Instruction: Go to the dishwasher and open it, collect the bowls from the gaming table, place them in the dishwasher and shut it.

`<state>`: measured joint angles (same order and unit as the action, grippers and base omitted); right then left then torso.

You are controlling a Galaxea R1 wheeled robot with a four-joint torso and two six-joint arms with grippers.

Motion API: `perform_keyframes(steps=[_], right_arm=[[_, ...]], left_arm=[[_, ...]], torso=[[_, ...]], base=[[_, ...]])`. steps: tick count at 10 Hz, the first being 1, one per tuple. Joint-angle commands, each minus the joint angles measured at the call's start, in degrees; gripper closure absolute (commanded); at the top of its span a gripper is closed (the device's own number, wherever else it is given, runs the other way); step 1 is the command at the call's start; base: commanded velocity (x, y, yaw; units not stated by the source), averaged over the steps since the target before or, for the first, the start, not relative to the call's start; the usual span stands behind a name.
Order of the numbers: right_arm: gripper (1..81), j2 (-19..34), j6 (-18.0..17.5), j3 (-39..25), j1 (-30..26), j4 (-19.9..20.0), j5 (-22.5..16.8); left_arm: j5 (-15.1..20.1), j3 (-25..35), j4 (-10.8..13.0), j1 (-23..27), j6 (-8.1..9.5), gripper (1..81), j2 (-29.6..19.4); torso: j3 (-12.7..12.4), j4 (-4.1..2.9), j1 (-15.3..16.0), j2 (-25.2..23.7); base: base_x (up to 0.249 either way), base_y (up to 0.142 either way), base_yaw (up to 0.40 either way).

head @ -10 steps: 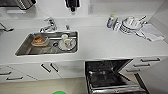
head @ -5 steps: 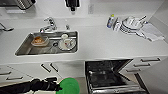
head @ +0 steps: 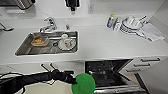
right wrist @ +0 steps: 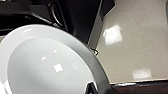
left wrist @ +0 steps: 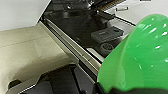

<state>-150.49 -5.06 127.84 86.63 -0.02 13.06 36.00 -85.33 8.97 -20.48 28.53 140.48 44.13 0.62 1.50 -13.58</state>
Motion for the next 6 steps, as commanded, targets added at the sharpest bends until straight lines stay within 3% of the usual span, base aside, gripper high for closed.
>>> perform_keyframes(steps=[1, 3, 4, 5, 6], right_arm=[[81.1, 1.14, -0.04, -0.94, 1.41, -1.03, -4.62], [81.1, 0.87, -0.12, -1.03, 1.14, -1.03, -4.62], [81.1, 0.69, -0.13, -1.03, 1.14, -1.03, -4.62], [81.1, 0.52, -0.13, -0.76, 1.14, -0.95, -4.62], [81.1, 0.52, -0.13, -0.68, 1.14, -0.94, -4.62]], left_arm=[[7.94, -7.82, -1.77, 10.76, 0.92, 81.1, 9.71], [8.13, -11.69, -1.51, 13.57, 2.13, 81.1, 14.29], [6.63, -12.14, -0.97, 14.71, 3.55, 81.1, 15.18], [2.70, -12.23, -0.80, 15.51, 3.73, 81.1, 15.79], [1.28, -13.17, -0.71, 16.30, 4.25, 81.1, 16.92]], torso=[[0.00, 0.00, 0.00, 0.00], [0.02, 0.00, 0.02, 0.04], [0.05, 0.00, 0.02, 0.04], [0.05, 0.00, 0.02, 0.06], [0.07, 0.00, 0.02, 0.06]], base=[[0.000, 0.000, 0.000], [0.000, 0.000, 0.000], [0.000, 0.000, 0.000], [0.000, 0.000, 0.000], [0.000, 0.000, 0.000]])
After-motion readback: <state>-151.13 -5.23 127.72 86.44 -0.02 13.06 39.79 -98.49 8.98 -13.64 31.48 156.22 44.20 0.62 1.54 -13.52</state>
